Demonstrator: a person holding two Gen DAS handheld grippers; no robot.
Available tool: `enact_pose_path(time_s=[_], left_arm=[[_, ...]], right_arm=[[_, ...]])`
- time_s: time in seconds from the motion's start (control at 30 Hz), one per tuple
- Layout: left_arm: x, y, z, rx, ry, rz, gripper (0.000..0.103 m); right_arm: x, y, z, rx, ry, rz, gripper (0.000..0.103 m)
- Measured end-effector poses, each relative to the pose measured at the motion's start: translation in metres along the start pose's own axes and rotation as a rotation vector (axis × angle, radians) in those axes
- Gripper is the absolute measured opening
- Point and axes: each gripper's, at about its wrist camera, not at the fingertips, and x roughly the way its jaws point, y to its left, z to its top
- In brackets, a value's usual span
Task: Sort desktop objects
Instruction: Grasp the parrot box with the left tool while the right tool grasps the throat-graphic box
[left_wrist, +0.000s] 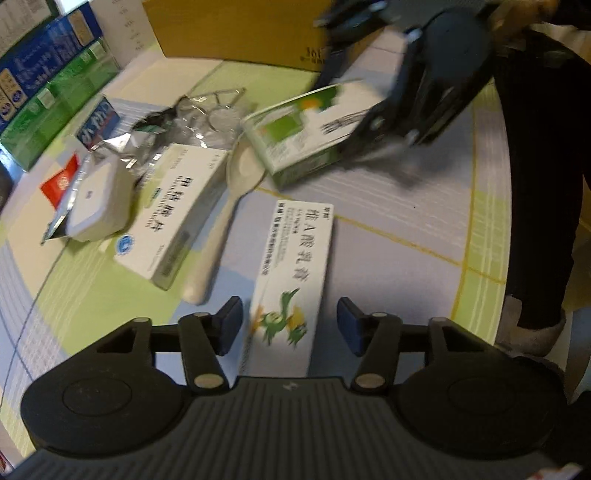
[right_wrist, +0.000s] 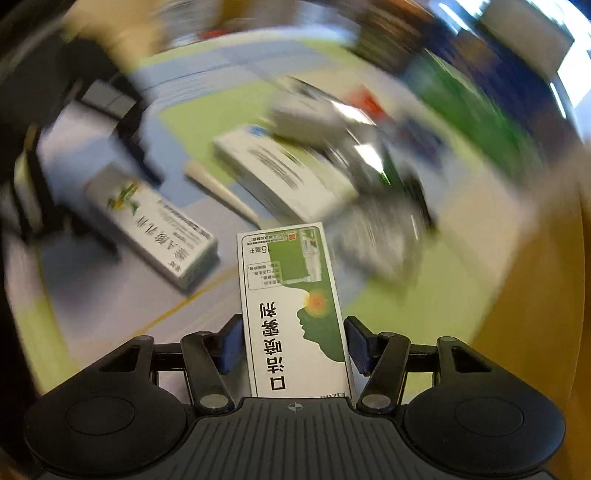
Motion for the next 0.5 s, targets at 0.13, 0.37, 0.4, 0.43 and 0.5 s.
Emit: enact_pose_path(time_s=[0.13,0.37,0.4,0.43,0.5], left_arm=[[0.006,-0.001,0.010,-0.048,0.012,-0.001,0.038],[0.011,-0.005,0.024,-0.154,0.053,0.039,0.038],[0.012,-0.005,0.024,-0.181,0.052,0.039,0.038],[0.012,-0.004,0.024,-0.206,0.050,0.037,0.038],[0.013,-0.002,0.023,-0.263,0.044,0.038,0.038]], right_arm=[[-0.007,-0.015,-0.026,0.277,0.034,0.041,0.055],[-0.001,-0.015,-0.031,0.338,-0.032,0.023,0.055],[0.001,-0.015,-0.030,0.338,-0.041,0.020,0.056],[0.002,-0.015,-0.030,0.337,-0.046,0.017,0.056],[0.006,-0.013,-0.030,0.330,-0.053,0.009,0.056]])
